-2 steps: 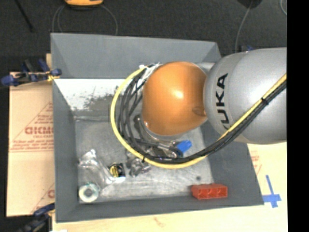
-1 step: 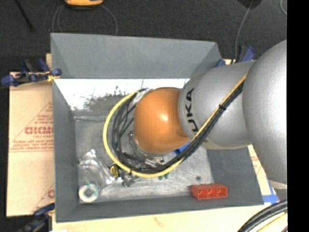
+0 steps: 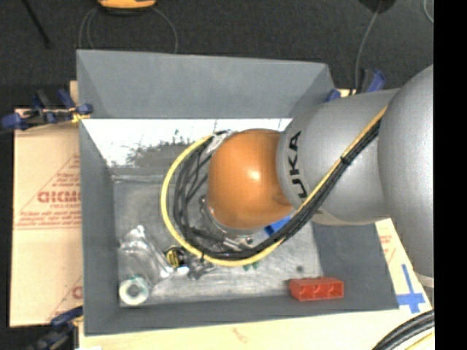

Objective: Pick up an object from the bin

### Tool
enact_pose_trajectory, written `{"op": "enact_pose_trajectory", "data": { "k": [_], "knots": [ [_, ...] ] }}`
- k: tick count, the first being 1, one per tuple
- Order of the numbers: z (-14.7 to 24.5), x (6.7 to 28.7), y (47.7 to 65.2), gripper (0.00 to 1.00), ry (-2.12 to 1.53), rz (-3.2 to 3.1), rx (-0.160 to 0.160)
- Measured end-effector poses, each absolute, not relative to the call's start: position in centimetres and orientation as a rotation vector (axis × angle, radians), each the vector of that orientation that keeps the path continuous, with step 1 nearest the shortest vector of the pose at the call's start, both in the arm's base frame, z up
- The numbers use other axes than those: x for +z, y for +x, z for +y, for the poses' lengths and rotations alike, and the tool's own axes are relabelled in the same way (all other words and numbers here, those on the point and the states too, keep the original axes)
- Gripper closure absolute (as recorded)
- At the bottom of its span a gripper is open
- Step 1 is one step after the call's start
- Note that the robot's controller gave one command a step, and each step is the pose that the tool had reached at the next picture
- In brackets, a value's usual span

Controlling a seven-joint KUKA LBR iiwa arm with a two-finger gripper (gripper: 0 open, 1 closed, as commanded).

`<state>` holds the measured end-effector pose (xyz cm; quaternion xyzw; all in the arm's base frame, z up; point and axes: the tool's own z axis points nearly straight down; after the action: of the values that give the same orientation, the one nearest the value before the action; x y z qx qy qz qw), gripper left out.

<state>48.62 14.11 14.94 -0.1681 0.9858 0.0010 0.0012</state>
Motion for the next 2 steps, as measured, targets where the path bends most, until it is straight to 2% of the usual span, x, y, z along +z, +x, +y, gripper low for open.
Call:
{"op": "enact_pose_trajectory", "data": {
  "k": [1,2],
  "knots": [
    [14.9,12.7,47.9,1.00,-0.560,3.092,0.003],
    [8.1,20.5,51.1,1.00,-0.188,3.127,0.000]
  ]
}}
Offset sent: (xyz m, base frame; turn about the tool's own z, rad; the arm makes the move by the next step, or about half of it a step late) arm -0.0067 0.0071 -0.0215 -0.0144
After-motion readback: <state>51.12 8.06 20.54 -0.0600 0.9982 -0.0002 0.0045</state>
